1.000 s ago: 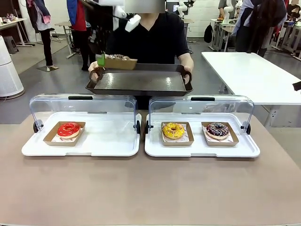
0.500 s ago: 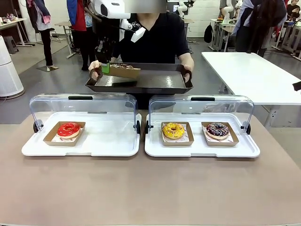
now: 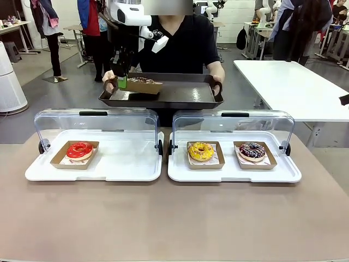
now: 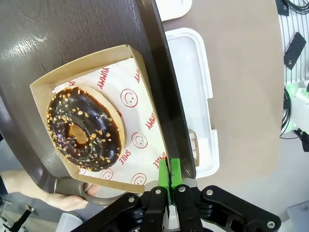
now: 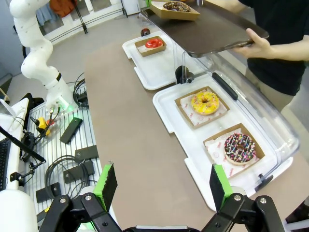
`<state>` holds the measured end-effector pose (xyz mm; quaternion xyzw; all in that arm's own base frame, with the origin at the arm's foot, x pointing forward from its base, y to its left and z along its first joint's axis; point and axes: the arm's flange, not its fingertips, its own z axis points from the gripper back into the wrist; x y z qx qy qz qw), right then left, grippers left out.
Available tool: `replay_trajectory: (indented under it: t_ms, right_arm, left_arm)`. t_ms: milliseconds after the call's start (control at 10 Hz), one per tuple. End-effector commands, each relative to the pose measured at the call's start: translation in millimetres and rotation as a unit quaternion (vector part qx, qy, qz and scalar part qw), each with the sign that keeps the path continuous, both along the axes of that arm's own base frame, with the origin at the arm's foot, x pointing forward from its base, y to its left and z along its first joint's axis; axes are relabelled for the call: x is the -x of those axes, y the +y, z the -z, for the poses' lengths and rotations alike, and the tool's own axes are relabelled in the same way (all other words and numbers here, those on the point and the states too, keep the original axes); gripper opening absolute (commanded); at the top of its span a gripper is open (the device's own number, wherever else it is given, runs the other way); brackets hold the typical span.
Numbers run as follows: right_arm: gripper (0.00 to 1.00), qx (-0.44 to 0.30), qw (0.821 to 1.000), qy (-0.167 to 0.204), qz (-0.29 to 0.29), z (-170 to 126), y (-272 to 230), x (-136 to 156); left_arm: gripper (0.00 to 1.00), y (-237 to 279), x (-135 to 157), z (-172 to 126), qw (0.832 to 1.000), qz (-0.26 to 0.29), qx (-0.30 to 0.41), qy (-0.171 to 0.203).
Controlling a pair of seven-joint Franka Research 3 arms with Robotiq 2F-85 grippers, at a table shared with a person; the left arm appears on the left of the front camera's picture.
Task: Provide the desired donut to the person.
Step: Place the picked Paper togo box onto the Handle tray extended by the person.
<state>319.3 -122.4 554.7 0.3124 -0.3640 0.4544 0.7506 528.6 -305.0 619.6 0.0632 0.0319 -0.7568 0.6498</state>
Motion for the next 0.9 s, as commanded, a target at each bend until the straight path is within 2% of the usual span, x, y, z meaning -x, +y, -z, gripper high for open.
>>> replay_trajectory:
  t_ms: [0,600,700,800]
  right_arm:
    - [1.00,-0.008,1.000,-0.004,-0.003,-0.9,0.0,-0.8]
    - [1.00,-0.008,1.000,-0.004,-0.003,-0.9,0.0,-0.8]
    - [1.00,-0.008,1.000,-0.004,-0.003,-0.9,0.0,-0.8]
    - [1.00,-0.008,1.000,-0.004,-0.003,-0.9,0.0,-0.8]
  left_arm:
    - [0.01,1.4,1.0,1.3,1.000,-0.006,0.009,0.005]
    - [0.01,4.6,-19.8,19.9,1.000,-0.014,0.017,0.011]
    - [0.61,5.2,-21.0,21.1,1.000,-0.011,0.018,0.010]
    - [0.61,6.3,-18.5,21.4,1.000,-0.009,0.020,0.008]
